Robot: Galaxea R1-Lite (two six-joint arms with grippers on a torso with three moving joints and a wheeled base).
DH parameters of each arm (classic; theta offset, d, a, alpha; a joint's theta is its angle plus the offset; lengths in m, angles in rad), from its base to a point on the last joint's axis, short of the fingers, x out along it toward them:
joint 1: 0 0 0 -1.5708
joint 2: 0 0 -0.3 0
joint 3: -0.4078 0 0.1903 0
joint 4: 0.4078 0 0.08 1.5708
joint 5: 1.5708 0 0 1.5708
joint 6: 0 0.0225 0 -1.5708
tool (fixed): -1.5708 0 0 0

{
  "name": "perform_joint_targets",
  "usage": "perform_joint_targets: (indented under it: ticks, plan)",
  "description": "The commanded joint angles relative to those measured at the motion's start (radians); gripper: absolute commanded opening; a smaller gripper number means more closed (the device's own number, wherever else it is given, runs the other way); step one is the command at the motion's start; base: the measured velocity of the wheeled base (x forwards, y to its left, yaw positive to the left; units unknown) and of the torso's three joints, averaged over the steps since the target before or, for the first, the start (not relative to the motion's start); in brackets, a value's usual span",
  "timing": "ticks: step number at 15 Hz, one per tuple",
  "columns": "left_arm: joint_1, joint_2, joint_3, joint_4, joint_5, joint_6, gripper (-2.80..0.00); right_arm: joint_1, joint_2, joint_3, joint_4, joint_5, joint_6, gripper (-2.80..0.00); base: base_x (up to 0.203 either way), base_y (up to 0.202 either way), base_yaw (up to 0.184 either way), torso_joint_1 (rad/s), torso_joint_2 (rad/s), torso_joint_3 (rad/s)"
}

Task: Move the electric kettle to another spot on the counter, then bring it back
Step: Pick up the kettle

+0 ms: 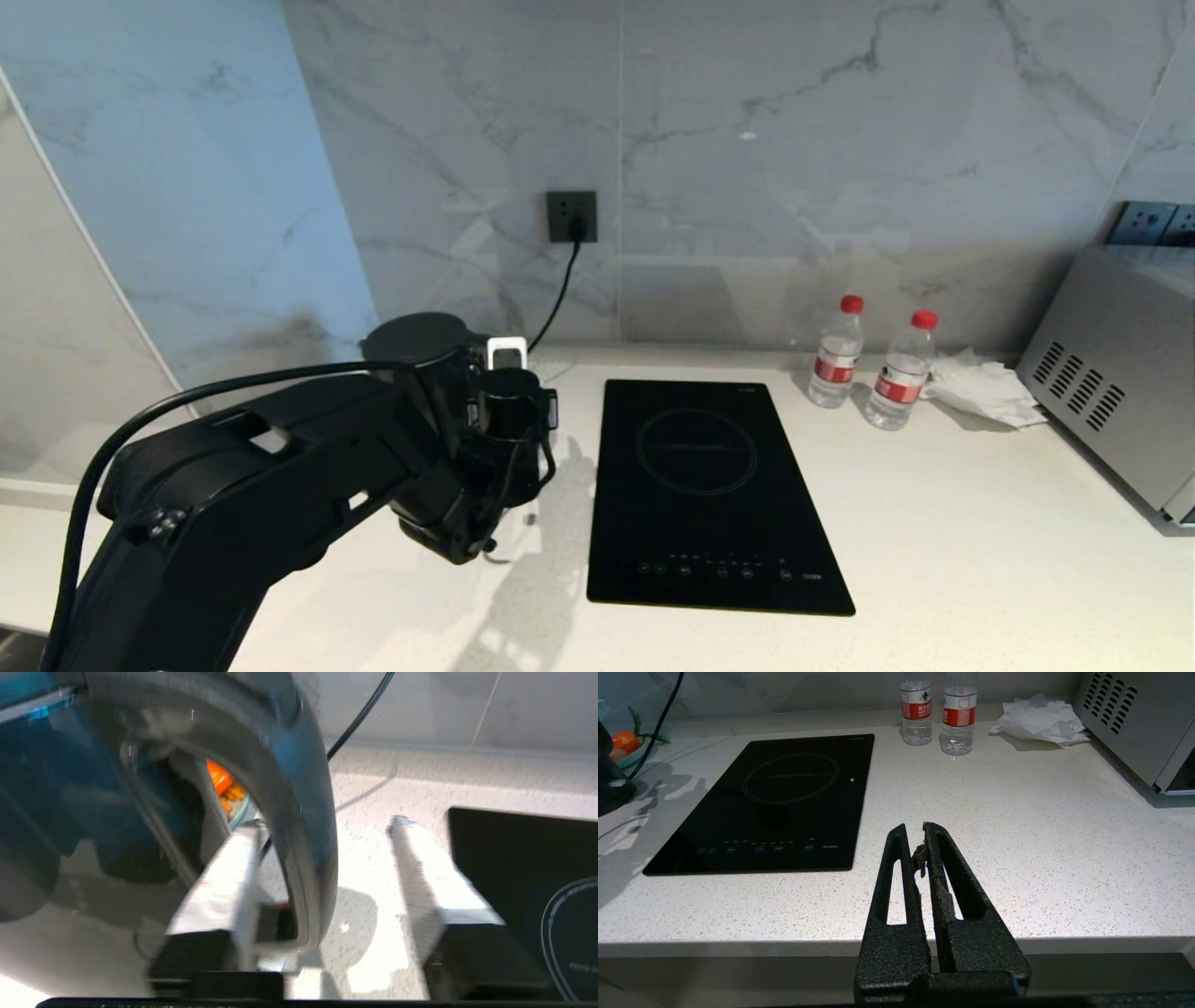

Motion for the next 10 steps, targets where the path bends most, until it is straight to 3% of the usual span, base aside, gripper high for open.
perform_joint_targets:
  ticks: [1,10]
  plan:
    - [0.002,0.007,-0.011,-0.009,0.003,-0.001,0.0,0.0,0.002,0.0,0.0,-0.001,0.0,-2.8,0.0,0.0,0.0,0.0,0.0,0.0]
    - [0.025,0.052,-0.126,0.001,-0.01,0.032,0.0,-0.002,0.002,0.0,0.0,-0.001,0.0,-2.8,0.0,0.0,0.0,0.0,0.0,0.0]
